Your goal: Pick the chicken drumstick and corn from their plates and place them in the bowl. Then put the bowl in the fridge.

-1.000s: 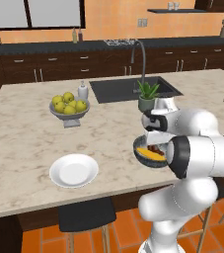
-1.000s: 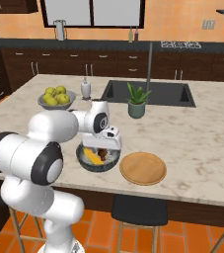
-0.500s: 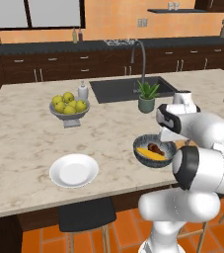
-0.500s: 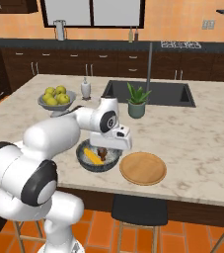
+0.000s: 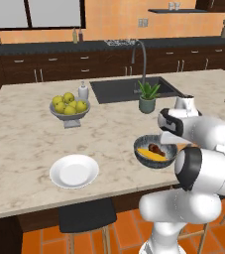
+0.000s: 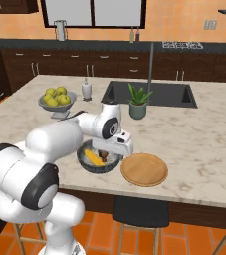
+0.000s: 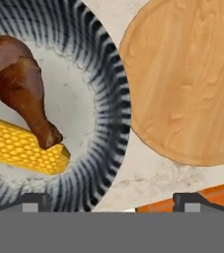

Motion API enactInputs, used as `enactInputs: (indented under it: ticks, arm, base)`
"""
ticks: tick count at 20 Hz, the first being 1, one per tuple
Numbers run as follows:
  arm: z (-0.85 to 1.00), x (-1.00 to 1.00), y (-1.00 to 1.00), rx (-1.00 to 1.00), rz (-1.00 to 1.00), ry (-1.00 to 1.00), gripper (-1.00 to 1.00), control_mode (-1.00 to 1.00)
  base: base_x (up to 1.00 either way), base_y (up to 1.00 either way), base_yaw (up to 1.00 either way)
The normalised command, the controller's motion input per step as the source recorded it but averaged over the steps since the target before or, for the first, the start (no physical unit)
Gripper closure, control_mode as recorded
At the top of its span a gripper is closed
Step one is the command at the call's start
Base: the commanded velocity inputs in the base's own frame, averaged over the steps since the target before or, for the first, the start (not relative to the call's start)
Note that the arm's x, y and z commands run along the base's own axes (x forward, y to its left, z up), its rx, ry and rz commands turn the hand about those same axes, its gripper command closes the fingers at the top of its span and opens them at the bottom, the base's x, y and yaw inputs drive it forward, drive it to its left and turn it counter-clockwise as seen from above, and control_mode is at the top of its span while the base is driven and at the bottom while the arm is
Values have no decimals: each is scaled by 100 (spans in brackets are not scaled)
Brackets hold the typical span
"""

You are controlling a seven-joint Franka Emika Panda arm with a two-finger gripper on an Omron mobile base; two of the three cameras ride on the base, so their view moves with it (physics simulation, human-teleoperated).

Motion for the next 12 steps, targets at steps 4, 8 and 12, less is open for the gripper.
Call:
enactInputs:
  ticks: [4, 8, 12]
  arm:
    - [-35, 0, 0, 0, -6, -11, -100, -100]
    - [-28, 34, 0, 0, -5, -7, -100, -100]
    - [-24, 51, -9, 0, -7, -1, -100, -100]
  base:
    - [0, 0, 0]
    - [0, 0, 0]
    - [0, 0, 0]
